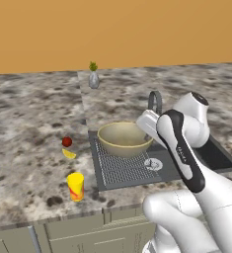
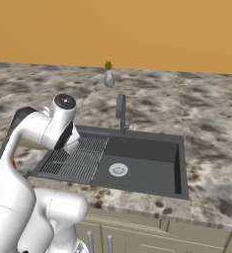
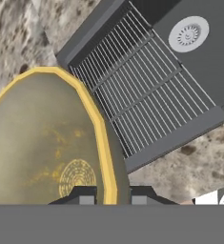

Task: Remove the lemon wedge and bell pepper from the sink. Then move the bowl and cup from the counter to the sink for washing.

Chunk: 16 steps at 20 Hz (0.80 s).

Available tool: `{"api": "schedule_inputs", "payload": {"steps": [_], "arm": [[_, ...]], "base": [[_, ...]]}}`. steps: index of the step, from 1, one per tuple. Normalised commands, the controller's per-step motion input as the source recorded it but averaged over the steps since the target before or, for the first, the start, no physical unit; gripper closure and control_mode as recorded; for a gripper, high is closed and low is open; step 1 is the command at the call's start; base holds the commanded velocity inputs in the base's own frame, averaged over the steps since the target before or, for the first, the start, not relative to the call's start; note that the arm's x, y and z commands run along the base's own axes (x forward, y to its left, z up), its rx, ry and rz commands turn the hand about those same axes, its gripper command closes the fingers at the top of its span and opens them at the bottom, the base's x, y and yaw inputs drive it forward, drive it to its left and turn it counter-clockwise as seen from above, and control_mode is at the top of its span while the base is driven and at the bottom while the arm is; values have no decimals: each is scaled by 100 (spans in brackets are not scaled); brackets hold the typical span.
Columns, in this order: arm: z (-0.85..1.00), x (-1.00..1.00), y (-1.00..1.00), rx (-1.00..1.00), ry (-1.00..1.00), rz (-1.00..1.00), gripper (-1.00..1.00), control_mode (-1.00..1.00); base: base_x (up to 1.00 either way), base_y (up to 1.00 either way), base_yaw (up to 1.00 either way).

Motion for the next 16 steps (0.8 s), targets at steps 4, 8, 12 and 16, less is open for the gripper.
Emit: {"api": "schedule_inputs", "payload": {"steps": [4,8,12,16], "arm": [[0,-7,-32,0,0,-1,100,-100],[0,-12,-33,0,0,0,100,-100],[0,-13,-33,0,0,0,100,-100],[0,-14,-31,0,-1,0,100,-100]], "base": [[0,0,0],[0,0,0],[0,0,0],[0,0,0]]}}
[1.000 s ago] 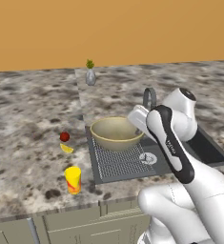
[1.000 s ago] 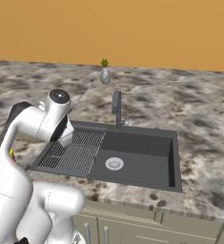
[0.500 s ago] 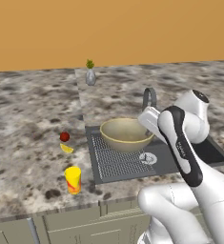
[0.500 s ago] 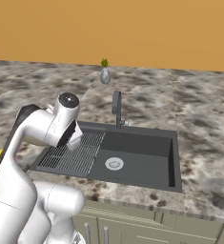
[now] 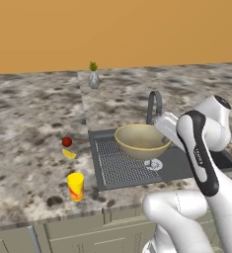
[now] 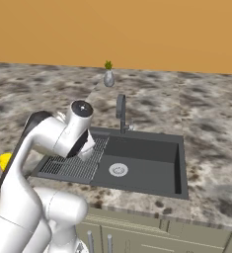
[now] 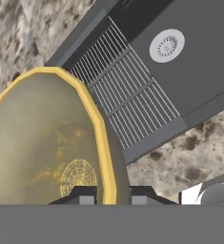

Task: Remove the lemon wedge and bell pepper from the sink. Then move the bowl and cup from the counter to the sink for washing.

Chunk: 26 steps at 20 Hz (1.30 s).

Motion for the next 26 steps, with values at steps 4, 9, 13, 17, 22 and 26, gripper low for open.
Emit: {"api": "schedule_inputs", "payload": {"steps": [4,9,13,17,22,26], "arm": [[0,-12,-32,0,0,0,100,-100],[0,-11,-35,0,0,0,100,-100],[0,-12,-36,0,0,0,100,-100],[0,-10,-36,0,0,0,100,-100],[0,-3,-31,0,0,0,100,-100],[0,-1,-31,0,-3,0,100,-100]], "base": [[0,0,0],[0,0,0],[0,0,0],[0,0,0],[0,0,0],[0,0,0]]}}
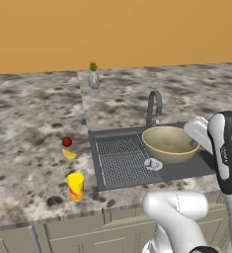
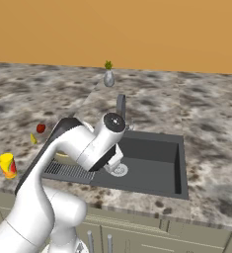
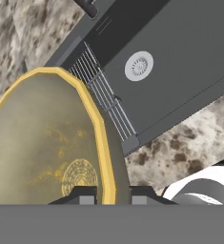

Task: Remove the lemon wedge and bell pepper from the sink. Then move the bowl and cup from the counter to the sink for washing.

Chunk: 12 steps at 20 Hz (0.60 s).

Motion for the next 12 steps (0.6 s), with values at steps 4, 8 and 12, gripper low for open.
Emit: {"api": "schedule_inputs", "payload": {"steps": [4,8,12], "arm": [[0,0,-31,0,-1,0,100,-100],[0,0,-27,0,0,0,100,-100],[0,0,-23,0,0,0,100,-100]], "base": [[0,0,0],[0,0,0],[0,0,0]]}}
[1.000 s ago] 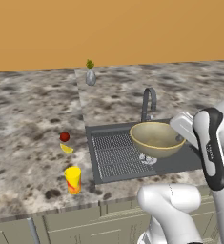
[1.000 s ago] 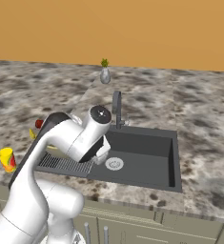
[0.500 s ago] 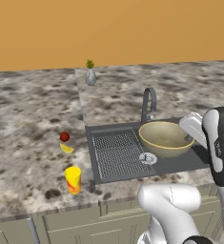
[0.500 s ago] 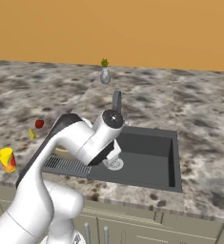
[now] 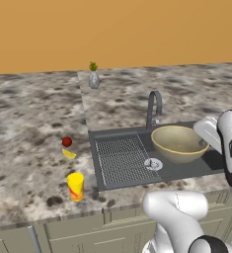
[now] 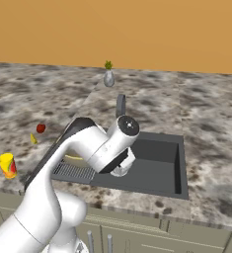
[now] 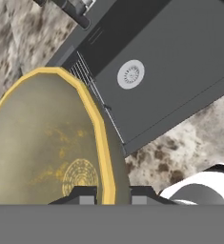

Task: Remove the lemon wedge and bell pepper from the sink. Then move the bowl and cup from the counter to the sink for washing.

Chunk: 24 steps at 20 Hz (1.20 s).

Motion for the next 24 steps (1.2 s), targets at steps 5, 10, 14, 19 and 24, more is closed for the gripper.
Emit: {"api": "schedule_inputs", "payload": {"steps": [5,10,14,19,24], "arm": [[0,0,-22,0,0,0,100,-100],[-3,0,-19,0,-3,0,100,-100],[-6,0,-17,0,-1,0,100,-100],[-9,0,-16,0,0,0,100,-100],[-6,4,-17,0,0,0,100,-100]], "base": [[0,0,0],[0,0,0],[0,0,0],[0,0,0],[0,0,0]]}}
